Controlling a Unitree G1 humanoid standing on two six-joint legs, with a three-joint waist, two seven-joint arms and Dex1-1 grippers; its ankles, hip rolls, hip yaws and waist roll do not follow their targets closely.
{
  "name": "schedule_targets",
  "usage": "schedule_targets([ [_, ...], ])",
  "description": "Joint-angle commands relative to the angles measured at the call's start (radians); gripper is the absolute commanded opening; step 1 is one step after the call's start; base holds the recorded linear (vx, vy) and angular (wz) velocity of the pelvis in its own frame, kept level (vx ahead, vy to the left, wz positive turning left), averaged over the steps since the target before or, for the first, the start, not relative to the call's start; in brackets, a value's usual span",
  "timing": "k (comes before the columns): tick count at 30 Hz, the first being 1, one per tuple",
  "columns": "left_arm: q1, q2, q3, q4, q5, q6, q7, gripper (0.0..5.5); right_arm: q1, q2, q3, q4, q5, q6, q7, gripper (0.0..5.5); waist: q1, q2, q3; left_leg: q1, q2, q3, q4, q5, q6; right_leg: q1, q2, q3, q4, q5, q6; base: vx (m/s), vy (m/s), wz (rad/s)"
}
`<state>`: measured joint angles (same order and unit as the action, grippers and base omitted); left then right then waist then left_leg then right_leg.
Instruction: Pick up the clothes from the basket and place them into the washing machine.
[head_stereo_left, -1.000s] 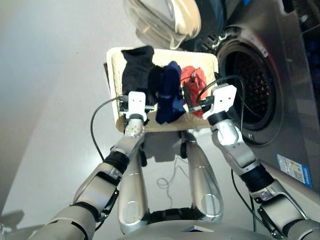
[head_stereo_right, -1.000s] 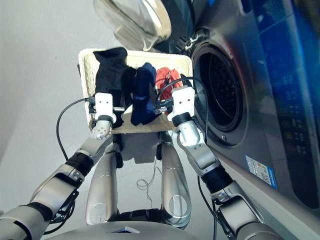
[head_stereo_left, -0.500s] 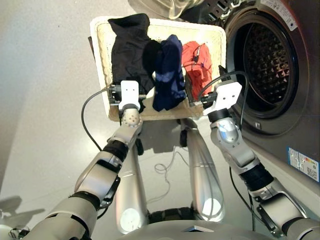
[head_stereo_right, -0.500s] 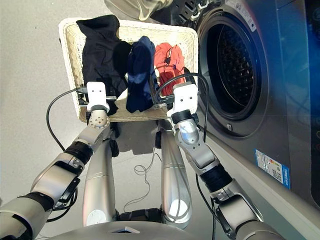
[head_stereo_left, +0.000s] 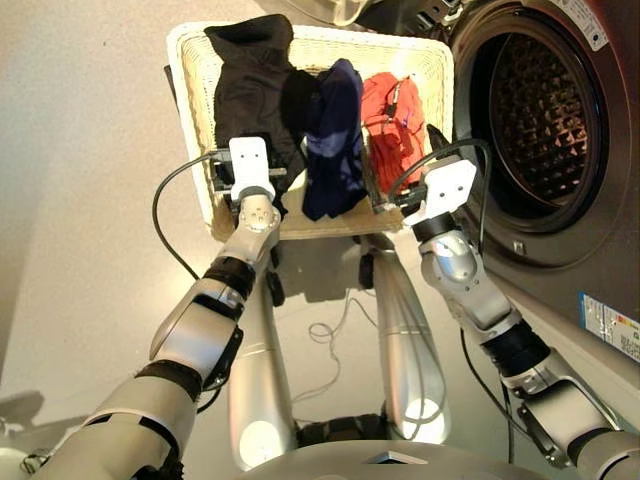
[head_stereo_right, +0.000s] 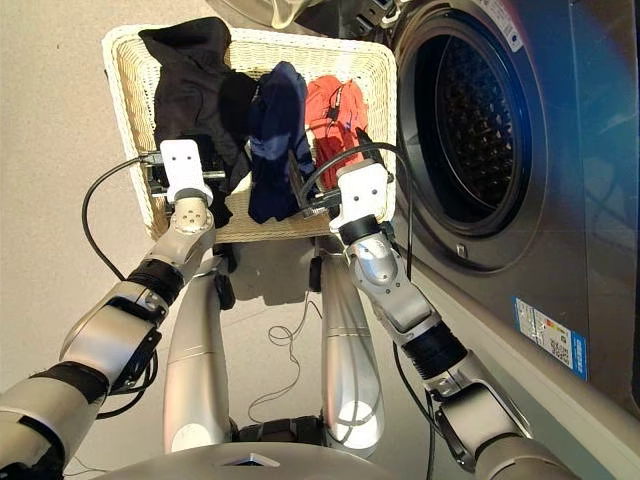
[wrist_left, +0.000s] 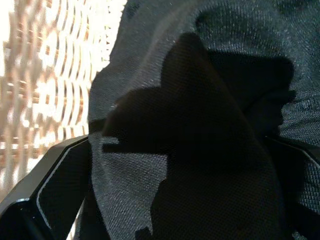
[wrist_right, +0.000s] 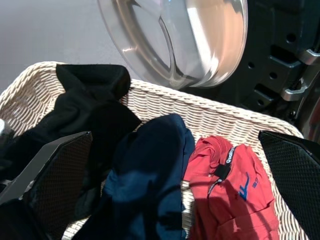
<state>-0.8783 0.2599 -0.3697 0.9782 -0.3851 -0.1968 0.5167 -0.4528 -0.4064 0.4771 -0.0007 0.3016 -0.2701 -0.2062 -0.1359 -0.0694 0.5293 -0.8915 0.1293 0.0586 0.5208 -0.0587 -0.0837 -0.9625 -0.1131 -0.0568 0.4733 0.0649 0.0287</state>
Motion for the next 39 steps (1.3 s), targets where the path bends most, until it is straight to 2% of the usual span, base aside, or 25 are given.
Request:
schedule_targets([
  [1,-0.032,0.009,0.016,0.032,-0.036,-0.047,-0.02,5.5,0.003,-0.021,0.011,-0.105,0.047,-0.077,0.032,5.5,-0.004,-0.006,-0.009,-0.009,0.003,-0.029,0.024,-0.011,-0.002,0.021,-0.03,0.034,0.146,-0.162,0.093,0.0,0.0,0.0],
  [13,-0.052,0.012,0.01,0.071,-0.075,-0.04,-0.075,5.5,-0.009,-0.04,0.024,-0.151,0.085,-0.076,0.072,5.5,-0.008,-0.008,-0.009,-0.036,0.009,-0.03,0.032,-0.007,-0.006,-0.005,-0.024,0.039,0.146,-0.156,0.093,0.0,0.0,0.0],
  [14,-0.054,0.012,0.01,0.07,-0.078,-0.041,-0.077,4.59,-0.011,-0.038,0.024,-0.148,0.087,-0.076,0.072,5.5,-0.009,-0.008,-0.009,-0.041,0.009,-0.027,0.034,-0.006,-0.006,-0.006,-0.025,0.038,0.145,-0.153,0.093,0.0,0.0,0.0],
  [15,-0.055,0.012,0.009,0.07,-0.078,-0.041,-0.079,1.98,-0.012,-0.035,0.024,-0.146,0.088,-0.075,0.07,5.5,-0.009,-0.007,-0.009,-0.043,0.01,-0.025,0.033,-0.005,-0.006,-0.008,-0.025,0.038,0.142,-0.151,0.094,0.0,0.0,0.0],
  [16,-0.054,0.012,0.01,0.069,-0.081,-0.044,-0.078,1.12,-0.014,-0.032,0.027,-0.14,0.09,-0.074,0.07,5.5,-0.008,-0.006,-0.009,-0.041,0.01,-0.023,0.029,-0.002,-0.006,-0.006,-0.023,0.038,0.138,-0.148,0.094,0.0,0.0,0.0],
  [17,-0.05,0.012,0.008,0.065,-0.08,-0.045,-0.079,0.0,-0.013,-0.031,0.027,-0.136,0.089,-0.074,0.07,5.5,-0.008,-0.007,-0.009,-0.041,0.009,-0.025,0.027,-0.001,-0.006,-0.005,-0.023,0.038,0.136,-0.146,0.094,0.0,0.0,0.0],
  [21,-0.008,0.003,0.016,0.007,-0.099,-0.07,-0.073,0.0,-0.046,-0.067,0.013,-0.112,-0.021,-0.055,0.046,5.5,-0.001,-0.004,-0.009,-0.025,0.007,-0.025,0.011,0.004,-0.007,0.007,-0.024,0.038,0.123,-0.14,0.095,0.0,0.0,0.0],
  [23,0.033,-0.005,0.018,-0.069,-0.107,-0.091,-0.066,0.0,-0.057,-0.083,-0.016,-0.082,-0.093,-0.033,0.0,5.5,0.005,-0.002,-0.009,-0.017,0.005,-0.02,-0.001,0.007,-0.006,0.013,-0.022,0.041,0.114,-0.136,0.097,0.0,0.0,0.0],
  [25,0.089,-0.003,0.015,-0.173,-0.096,-0.112,-0.046,0.0,-0.062,-0.09,-0.05,-0.049,-0.094,-0.029,-0.028,5.5,0.014,0.001,-0.009,-0.01,0.001,-0.014,-0.013,0.011,-0.003,0.017,-0.021,0.046,0.1,-0.127,0.1,0.0,0.0,0.0],
  [32,0.274,0.033,0.019,-0.469,0.027,-0.161,-0.028,0.0,-0.025,-0.118,-0.147,-0.037,-0.156,-0.034,-0.079,5.5,0.036,0.012,-0.009,0.005,-0.011,-0.013,-0.033,0.014,0.008,0.032,-0.025,0.044,0.084,-0.127,0.097,0.0,0.0,0.0],
  [33,0.329,0.051,0.042,-0.552,0.035,-0.174,-0.035,0.0,-0.019,-0.139,-0.177,-0.013,-0.282,0.002,-0.115,5.5,0.043,0.016,-0.009,0.01,-0.012,-0.012,-0.039,0.013,0.008,0.036,-0.026,0.043,0.086,-0.13,0.096,0.0,0.0,0.0],
  [34,0.332,0.052,0.042,-0.554,0.036,-0.173,-0.034,0.0,-0.018,-0.138,-0.177,-0.014,-0.283,0.003,-0.116,5.5,0.043,0.015,-0.009,0.011,-0.012,-0.012,-0.039,0.013,0.008,0.037,-0.025,0.043,0.085,-0.13,0.096,0.0,0.0,0.0],
  [36,0.404,0.105,0.059,-0.717,0.049,-0.192,-0.091,0.0,-0.038,-0.205,-0.244,0.003,-0.564,0.107,-0.18,5.5,0.049,0.028,-0.009,0.019,-0.015,-0.011,-0.045,0.009,0.009,0.043,-0.026,0.04,0.084,-0.136,0.094,0.0,0.0,0.0],
  [37,0.41,0.107,0.06,-0.725,0.049,-0.187,-0.091,0.0,-0.034,-0.202,-0.244,0.0,-0.568,0.11,-0.18,5.5,0.049,0.028,-0.009,0.021,-0.014,-0.012,-0.044,0.008,0.009,0.046,-0.026,0.039,0.084,-0.137,0.094,0.0,0.0,0.0],
  [39,0.416,0.131,0.064,-0.831,0.005,-0.203,-0.152,0.0,-0.048,-0.191,-0.28,0.034,-0.611,0.146,-0.208,5.5,0.056,0.038,-0.009,0.026,-0.017,-0.018,-0.046,0.008,0.01,0.054,-0.028,0.036,0.079,-0.134,0.096,0.0,0.0,0.0],
])
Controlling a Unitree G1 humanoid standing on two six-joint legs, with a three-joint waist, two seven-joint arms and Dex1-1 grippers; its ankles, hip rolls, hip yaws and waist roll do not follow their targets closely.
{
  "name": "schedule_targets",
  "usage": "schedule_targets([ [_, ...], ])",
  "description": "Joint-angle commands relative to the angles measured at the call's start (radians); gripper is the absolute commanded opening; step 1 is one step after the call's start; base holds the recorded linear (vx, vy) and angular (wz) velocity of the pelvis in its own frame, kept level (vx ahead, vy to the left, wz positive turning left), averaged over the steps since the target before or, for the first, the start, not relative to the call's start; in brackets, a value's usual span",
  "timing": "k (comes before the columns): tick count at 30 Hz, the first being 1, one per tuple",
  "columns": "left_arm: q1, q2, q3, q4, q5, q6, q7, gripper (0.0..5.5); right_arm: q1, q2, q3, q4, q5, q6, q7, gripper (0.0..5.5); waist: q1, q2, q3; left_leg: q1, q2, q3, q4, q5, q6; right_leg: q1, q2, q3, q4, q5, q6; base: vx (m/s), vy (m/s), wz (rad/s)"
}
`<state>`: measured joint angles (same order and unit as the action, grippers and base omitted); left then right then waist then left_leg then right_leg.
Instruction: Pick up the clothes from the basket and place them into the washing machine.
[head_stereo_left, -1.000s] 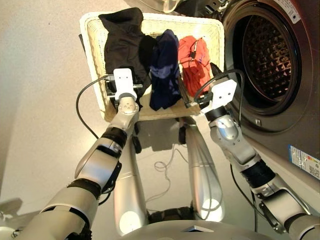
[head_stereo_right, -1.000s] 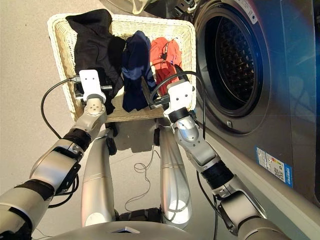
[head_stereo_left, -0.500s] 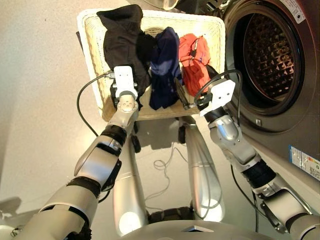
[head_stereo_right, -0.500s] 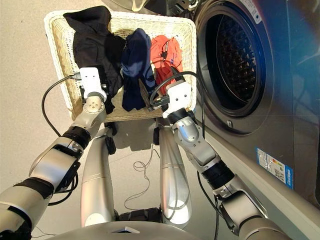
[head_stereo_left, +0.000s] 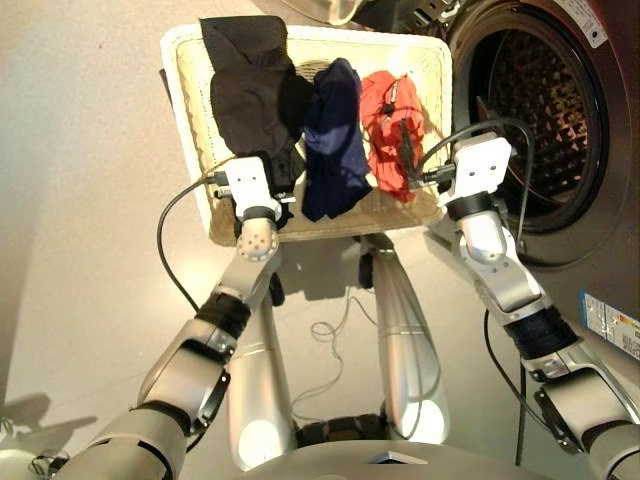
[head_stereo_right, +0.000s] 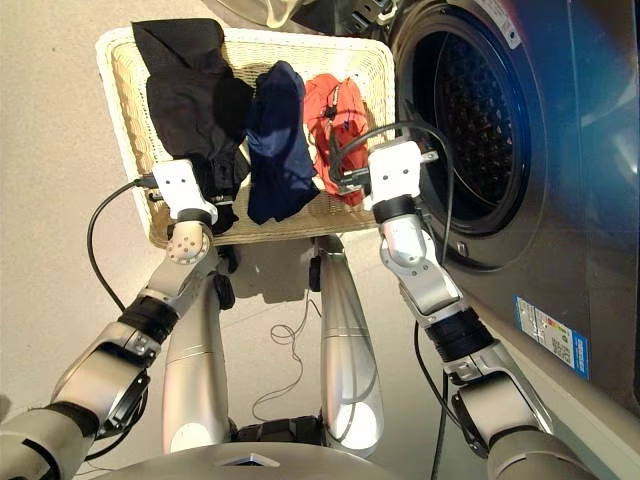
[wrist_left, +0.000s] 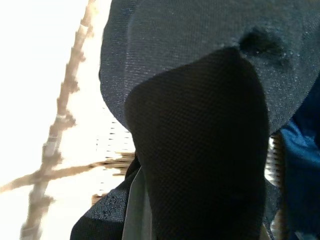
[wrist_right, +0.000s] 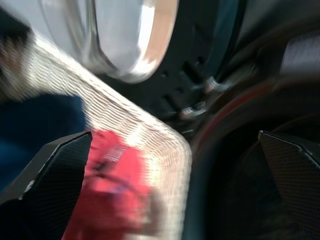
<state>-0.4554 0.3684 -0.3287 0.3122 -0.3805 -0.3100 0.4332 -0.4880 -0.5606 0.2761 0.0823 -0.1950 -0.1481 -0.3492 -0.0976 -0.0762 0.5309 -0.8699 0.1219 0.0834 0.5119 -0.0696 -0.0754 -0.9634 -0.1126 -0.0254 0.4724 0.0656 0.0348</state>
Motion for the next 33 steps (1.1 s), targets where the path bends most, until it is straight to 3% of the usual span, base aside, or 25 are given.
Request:
schedule_targets([
  [1,-0.002,0.021,0.025,-0.19,-0.024,-0.09,-0.087,0.0,-0.018,-0.027,-0.081,-0.055,-0.127,0.025,-0.053,5.5,0.019,0.047,-0.011,0.005,-0.01,-0.042,-0.04,0.02,0.002,0.057,-0.03,0.002,0.077,-0.135,0.09,0.0,0.0,0.0],
  [3,-0.004,0.021,0.023,-0.239,-0.083,-0.076,-0.128,0.0,-0.035,-0.023,-0.07,-0.069,-0.16,0.037,-0.021,5.5,0.023,0.053,-0.011,0.01,-0.013,-0.042,-0.051,0.024,0.0,0.059,-0.033,0.001,0.075,-0.133,0.091,0.0,0.0,0.0],
  [8,-0.022,0.081,0.003,-0.359,-0.086,-0.024,-0.24,0.0,-0.061,-0.055,-0.014,-0.113,-0.162,0.053,0.179,5.5,0.026,0.062,-0.011,0.016,-0.022,-0.042,-0.061,0.03,-0.002,0.064,-0.037,0.004,0.072,-0.133,0.087,0.0,0.0,0.0],
  [11,-0.026,0.108,-0.022,-0.413,-0.15,0.001,-0.325,0.0,-0.082,-0.055,0.013,-0.15,-0.134,0.053,0.274,5.5,0.03,0.069,-0.011,0.022,-0.022,-0.038,-0.061,0.033,-0.001,0.068,-0.036,0.01,0.074,-0.134,0.085,0.0,0.0,0.0],
  [12,-0.03,0.119,-0.049,-0.45,-0.222,0.013,-0.366,0.0,-0.107,-0.064,0.034,-0.184,-0.12,0.044,0.319,5.5,0.03,0.074,-0.011,0.024,-0.022,-0.033,-0.057,0.032,0.001,0.066,-0.034,0.016,0.077,-0.134,0.081,0.0,0.0,0.0],
  [22,-0.083,0.24,-0.178,-0.566,-0.413,0.034,-0.512,0.0,-0.406,-0.126,0.211,-0.151,-0.072,0.015,0.378,5.5,0.035,0.096,-0.011,0.027,-0.017,-0.007,-0.054,0.041,0.001,0.054,-0.024,0.045,0.076,-0.122,0.079,0.0,0.0,0.0],
  [26,-0.09,0.276,-0.209,-0.587,-0.447,0.048,-0.526,0.0,-0.515,-0.117,0.263,-0.157,-0.075,0.014,0.393,5.5,0.038,0.101,-0.011,0.037,-0.015,-0.002,-0.057,0.044,0.002,0.051,-0.018,0.054,0.08,-0.119,0.078,0.0,0.0,0.0],
  [33,-0.11,0.281,-0.235,-0.595,-0.499,0.056,-0.549,0.0,-0.588,-0.083,0.333,-0.159,-0.115,0.008,0.426,5.5,0.038,0.112,-0.011,0.041,-0.019,-0.001,-0.059,0.05,0.0,0.052,-0.016,0.061,0.082,-0.116,0.073,0.0,0.0,0.0],
])
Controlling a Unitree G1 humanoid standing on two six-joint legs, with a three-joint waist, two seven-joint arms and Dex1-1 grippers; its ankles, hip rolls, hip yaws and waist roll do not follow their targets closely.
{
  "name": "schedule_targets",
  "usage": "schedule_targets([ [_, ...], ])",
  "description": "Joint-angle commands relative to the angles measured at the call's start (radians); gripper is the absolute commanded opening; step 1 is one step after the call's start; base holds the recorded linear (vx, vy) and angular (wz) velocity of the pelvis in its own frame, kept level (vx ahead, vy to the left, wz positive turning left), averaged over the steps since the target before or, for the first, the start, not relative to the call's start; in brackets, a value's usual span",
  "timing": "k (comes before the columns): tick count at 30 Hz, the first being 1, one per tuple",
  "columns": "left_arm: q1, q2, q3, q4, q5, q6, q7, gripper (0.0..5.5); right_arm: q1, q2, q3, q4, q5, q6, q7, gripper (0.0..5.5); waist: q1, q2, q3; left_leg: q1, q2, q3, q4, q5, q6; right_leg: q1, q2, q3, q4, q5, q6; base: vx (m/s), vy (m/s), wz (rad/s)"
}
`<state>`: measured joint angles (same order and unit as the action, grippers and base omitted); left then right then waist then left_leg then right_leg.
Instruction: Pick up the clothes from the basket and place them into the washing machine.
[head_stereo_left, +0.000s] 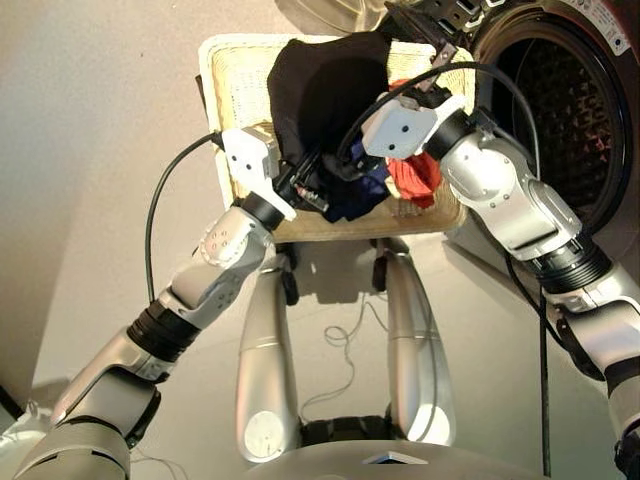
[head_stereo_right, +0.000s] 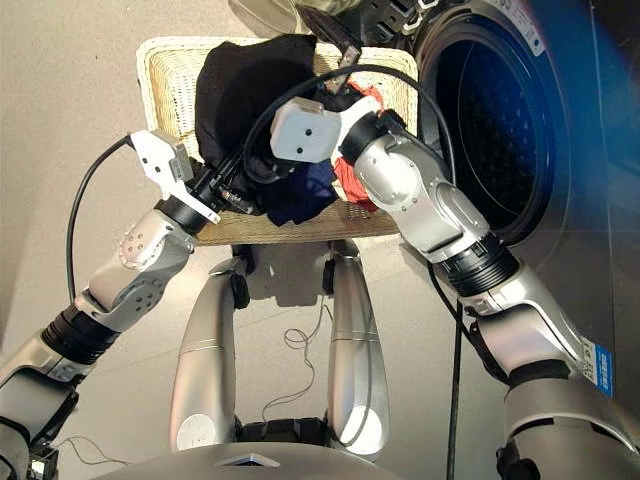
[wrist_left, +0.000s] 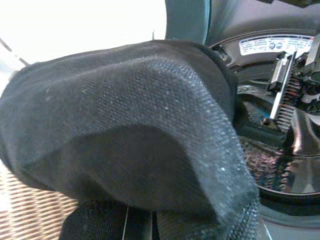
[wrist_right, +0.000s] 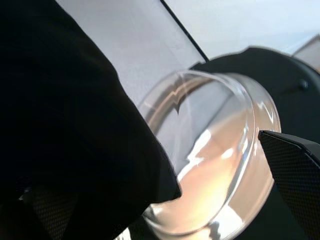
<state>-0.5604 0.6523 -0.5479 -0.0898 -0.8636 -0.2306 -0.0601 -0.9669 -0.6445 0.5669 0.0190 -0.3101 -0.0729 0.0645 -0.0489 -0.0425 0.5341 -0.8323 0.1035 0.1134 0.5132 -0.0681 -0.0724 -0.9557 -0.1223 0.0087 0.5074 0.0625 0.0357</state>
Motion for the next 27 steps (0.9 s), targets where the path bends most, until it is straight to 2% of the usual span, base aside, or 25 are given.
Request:
schedule_targets([
  [1,-0.005,-0.003,-0.018,-0.198,-0.021,-0.023,-0.058,0.0,-0.117,0.009,0.054,-0.094,-0.002,-0.069,0.021,5.5,-0.009,0.08,-0.014,0.003,-0.001,-0.032,-0.061,0.05,-0.003,0.044,-0.005,0.026,0.048,-0.113,0.071,0.0,0.0,0.0],
  [8,-0.005,0.006,-0.003,-0.213,-0.025,-0.028,-0.053,0.0,-0.127,0.06,0.11,-0.073,0.002,-0.073,0.079,5.5,-0.002,0.088,-0.014,-0.01,-0.002,-0.036,-0.053,0.052,-0.006,0.035,-0.006,0.026,0.055,-0.115,0.068,0.0,0.0,0.0],
  [15,0.008,0.009,0.049,-0.216,0.015,-0.035,-0.034,0.0,-0.101,0.068,0.107,-0.065,0.029,-0.069,0.122,5.5,0.001,0.084,-0.014,-0.022,-0.003,-0.039,-0.049,0.051,-0.007,0.029,-0.008,0.023,0.059,-0.116,0.067,0.0,0.0,0.0],
  [21,0.055,0.019,0.17,-0.219,0.098,-0.069,-0.005,0.0,-0.067,-0.013,0.122,-0.092,0.085,-0.047,0.247,5.5,0.006,0.082,-0.014,-0.031,-0.006,-0.044,-0.042,0.046,-0.009,0.022,-0.012,0.02,0.068,-0.121,0.066,0.0,0.0,0.0],
  [27,0.049,0.013,0.223,-0.224,0.171,-0.094,0.019,0.0,-0.066,-0.056,0.124,-0.133,0.122,-0.042,0.299,5.5,0.012,0.083,-0.014,-0.034,-0.007,-0.043,-0.041,0.046,-0.008,0.017,-0.013,0.019,0.069,-0.122,0.065,0.0,0.0,0.0],
])
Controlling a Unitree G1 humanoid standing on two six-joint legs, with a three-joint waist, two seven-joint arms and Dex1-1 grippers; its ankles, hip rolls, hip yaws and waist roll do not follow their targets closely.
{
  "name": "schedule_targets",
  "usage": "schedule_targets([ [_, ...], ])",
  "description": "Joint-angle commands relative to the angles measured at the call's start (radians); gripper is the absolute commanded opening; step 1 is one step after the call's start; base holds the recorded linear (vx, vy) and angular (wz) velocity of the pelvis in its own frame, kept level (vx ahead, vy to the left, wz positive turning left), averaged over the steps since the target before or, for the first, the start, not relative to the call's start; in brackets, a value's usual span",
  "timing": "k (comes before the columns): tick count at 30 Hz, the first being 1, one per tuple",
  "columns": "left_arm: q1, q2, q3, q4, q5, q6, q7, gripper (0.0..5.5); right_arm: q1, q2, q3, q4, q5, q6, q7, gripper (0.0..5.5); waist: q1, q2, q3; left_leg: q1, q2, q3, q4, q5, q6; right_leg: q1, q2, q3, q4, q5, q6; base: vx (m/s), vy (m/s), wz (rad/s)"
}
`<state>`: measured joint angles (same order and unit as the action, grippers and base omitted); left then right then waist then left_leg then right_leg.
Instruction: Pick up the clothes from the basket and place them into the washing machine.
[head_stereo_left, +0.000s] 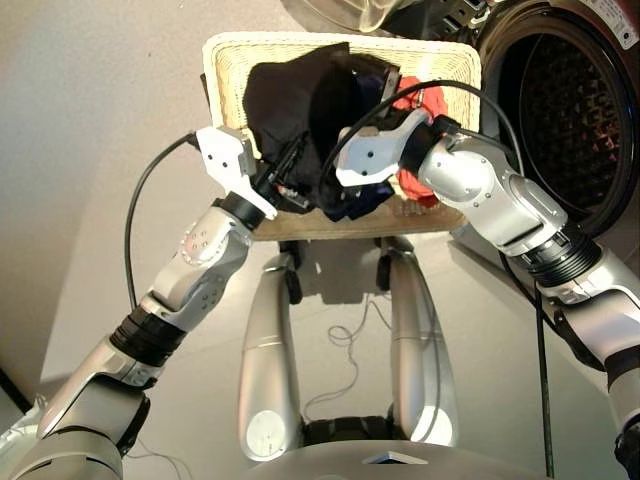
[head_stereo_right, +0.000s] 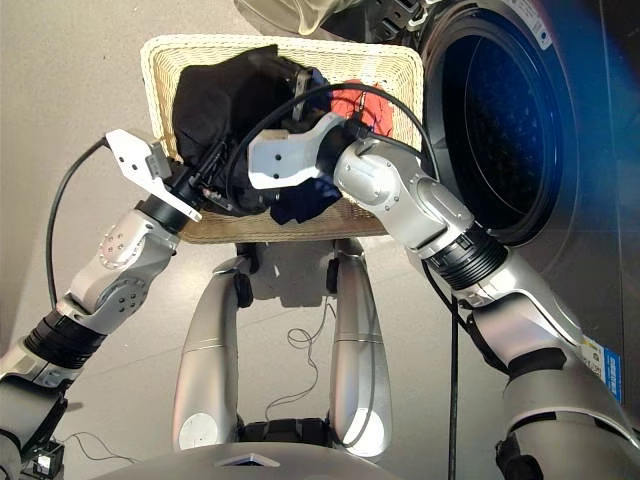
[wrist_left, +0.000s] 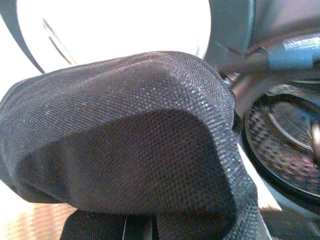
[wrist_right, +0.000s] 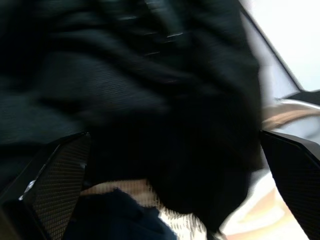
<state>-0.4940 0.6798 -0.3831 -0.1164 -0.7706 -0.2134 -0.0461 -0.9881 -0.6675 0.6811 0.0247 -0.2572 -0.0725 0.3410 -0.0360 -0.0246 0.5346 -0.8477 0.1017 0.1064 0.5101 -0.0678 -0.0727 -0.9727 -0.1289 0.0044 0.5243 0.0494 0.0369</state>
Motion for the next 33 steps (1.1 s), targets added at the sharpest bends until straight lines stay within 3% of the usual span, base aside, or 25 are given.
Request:
schedule_targets([
  [1,-0.021,-0.023,0.062,-0.197,0.082,-0.118,0.006,0.0,-0.045,-0.03,0.016,-0.144,0.088,-0.041,0.034,5.5,0.0,0.064,-0.015,-0.019,-0.004,-0.036,-0.038,0.047,-0.009,0.033,-0.005,0.023,0.052,-0.109,0.064,0.0,0.0,0.0],
  [9,-0.017,-0.05,0.063,-0.199,0.086,-0.122,0.001,0.0,-0.051,-0.037,0.051,-0.219,0.115,-0.049,0.109,5.5,0.002,0.069,-0.015,-0.019,-0.001,-0.032,-0.041,0.047,-0.01,0.034,-0.005,0.023,0.048,-0.109,0.065,0.0,0.0,0.0],
  [22,-0.036,-0.059,0.006,-0.188,0.061,-0.108,-0.001,0.0,-0.125,-0.023,0.053,-0.17,0.101,-0.067,0.025,5.5,0.002,0.07,-0.015,-0.028,0.0,-0.027,-0.028,0.045,-0.013,0.023,-0.005,0.028,0.053,-0.103,0.065,0.0,0.0,0.0],
  [33,-0.026,-0.07,0.002,-0.195,0.03,-0.087,0.009,0.0,-0.07,0.008,-0.039,-0.17,0.01,-0.069,-0.051,5.5,-0.003,0.068,-0.015,-0.042,0.0,-0.027,-0.021,0.042,-0.01,0.011,0.001,0.033,0.054,-0.103,0.062,0.0,0.0,0.0],
])
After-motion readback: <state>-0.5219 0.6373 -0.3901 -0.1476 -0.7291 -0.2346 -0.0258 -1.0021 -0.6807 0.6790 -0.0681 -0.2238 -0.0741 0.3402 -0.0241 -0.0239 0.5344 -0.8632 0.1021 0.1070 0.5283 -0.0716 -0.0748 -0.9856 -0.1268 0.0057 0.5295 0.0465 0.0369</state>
